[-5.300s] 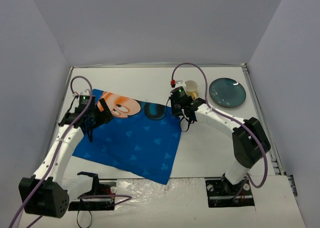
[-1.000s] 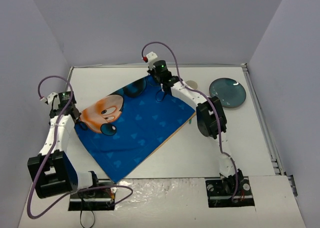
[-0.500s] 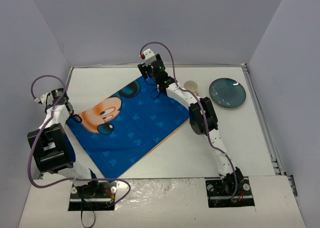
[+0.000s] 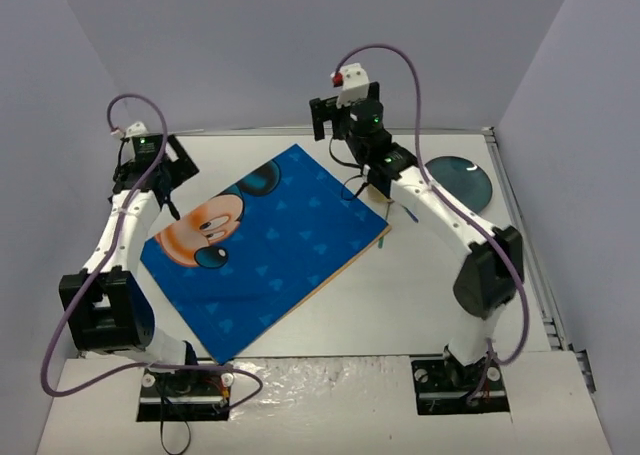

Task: Set the dinner table for one person

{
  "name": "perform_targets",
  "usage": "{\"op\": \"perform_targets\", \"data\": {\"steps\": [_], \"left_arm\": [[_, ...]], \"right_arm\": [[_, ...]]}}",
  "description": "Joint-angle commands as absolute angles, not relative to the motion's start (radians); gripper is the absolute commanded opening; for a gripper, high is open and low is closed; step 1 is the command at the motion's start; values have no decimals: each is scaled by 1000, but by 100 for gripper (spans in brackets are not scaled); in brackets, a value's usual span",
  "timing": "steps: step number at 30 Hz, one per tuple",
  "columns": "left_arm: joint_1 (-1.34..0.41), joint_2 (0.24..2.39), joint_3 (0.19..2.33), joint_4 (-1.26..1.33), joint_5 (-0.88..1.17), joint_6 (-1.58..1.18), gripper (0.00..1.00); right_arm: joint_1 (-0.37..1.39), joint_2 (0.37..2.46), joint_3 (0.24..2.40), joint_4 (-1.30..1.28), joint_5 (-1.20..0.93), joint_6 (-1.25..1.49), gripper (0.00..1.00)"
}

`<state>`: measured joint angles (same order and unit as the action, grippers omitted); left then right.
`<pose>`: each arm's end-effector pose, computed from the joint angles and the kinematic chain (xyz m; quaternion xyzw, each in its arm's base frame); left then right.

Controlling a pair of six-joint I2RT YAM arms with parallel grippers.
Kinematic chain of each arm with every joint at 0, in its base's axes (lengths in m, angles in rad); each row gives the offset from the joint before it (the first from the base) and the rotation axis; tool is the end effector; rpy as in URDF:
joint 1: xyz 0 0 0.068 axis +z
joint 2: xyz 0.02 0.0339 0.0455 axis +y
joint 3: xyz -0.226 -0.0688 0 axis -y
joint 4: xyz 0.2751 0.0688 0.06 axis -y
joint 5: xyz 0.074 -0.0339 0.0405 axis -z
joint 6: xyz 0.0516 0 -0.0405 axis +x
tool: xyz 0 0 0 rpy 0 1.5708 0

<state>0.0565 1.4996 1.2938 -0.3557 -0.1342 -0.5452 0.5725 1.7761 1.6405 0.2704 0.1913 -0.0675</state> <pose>0.3904 0.0290 0.2748 -0.2898 0.8245 -0.0598 0.4823 0.4006 0.2465 0.3738 -0.1377 0.6443 0.1265 0.7416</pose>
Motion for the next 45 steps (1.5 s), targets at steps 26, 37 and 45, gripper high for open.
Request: {"op": "perform_targets", "data": {"steps": [26,37,45], "left_arm": [[-138,2162,1634,-565,-244,-643,97],[-57,2259,1783,-631,-197,-527,93],[-15,2313,1917,-675,-175,-483,93]], "right_arm": [[543,1090,838,75,327,294,100],[542,1142,856,77,330,291,100],[542,1165,869,75,334,280,100]]}}
